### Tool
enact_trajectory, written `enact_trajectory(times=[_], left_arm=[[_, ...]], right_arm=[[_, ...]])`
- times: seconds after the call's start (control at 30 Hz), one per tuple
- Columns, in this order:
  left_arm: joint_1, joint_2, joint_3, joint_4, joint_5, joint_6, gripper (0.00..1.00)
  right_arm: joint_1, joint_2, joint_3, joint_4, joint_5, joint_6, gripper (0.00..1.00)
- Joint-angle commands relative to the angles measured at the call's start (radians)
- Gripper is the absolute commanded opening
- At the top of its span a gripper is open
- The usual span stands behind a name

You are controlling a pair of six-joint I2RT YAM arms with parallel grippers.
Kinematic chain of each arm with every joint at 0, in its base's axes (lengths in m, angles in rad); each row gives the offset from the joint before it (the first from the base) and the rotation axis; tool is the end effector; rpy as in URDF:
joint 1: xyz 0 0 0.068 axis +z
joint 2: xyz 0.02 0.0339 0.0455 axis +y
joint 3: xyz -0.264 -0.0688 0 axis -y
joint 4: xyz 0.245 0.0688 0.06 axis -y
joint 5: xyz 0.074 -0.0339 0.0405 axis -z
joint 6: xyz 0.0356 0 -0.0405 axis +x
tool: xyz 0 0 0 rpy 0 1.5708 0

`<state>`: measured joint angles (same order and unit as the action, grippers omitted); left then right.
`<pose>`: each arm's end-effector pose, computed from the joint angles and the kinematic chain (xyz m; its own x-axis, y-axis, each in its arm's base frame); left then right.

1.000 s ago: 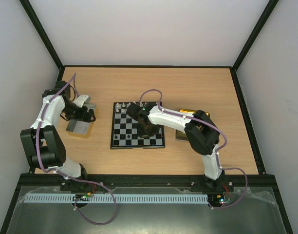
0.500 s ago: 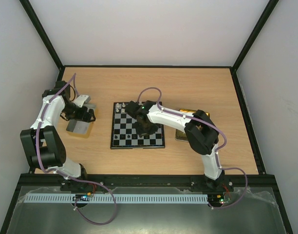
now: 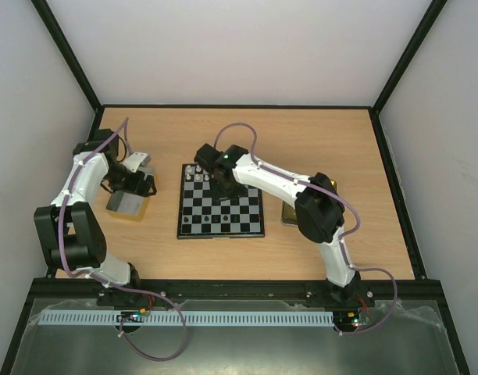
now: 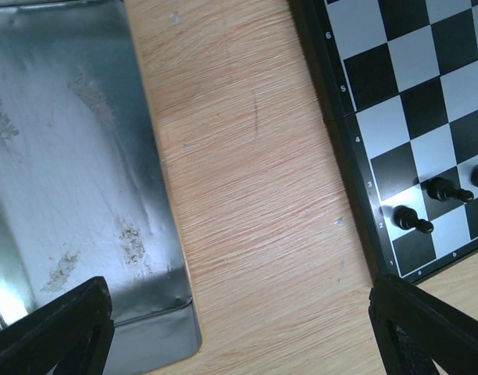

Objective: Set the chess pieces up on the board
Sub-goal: Adjust the chess piece on the chessboard.

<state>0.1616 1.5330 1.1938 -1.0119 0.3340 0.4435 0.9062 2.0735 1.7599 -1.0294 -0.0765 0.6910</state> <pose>0.2827 0.0343 0.2473 -0.9050 0.2632 -0.3341 0.3397 0.9200 -0.1955 0.2590 0.3350 0.2197 -0.9700 -0.2077 -0.1266 -0.2301 0.9521 0.2013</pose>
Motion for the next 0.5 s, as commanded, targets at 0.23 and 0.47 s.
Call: enact_trajectory(times=[0.23, 0.47], left_arm=[[-0.009, -0.027, -0.016, 0.020, -0.024, -0.026, 0.91], [0.028, -0.014, 0.001, 0.031, -0.020, -0.042, 0.92]], right_arm=[[0.060, 0.220, 0.415, -0.185, -0.033, -0.051, 0.07], [0.099, 0.267, 0.444, -0.180, -0.075, -0.050, 0.07]])
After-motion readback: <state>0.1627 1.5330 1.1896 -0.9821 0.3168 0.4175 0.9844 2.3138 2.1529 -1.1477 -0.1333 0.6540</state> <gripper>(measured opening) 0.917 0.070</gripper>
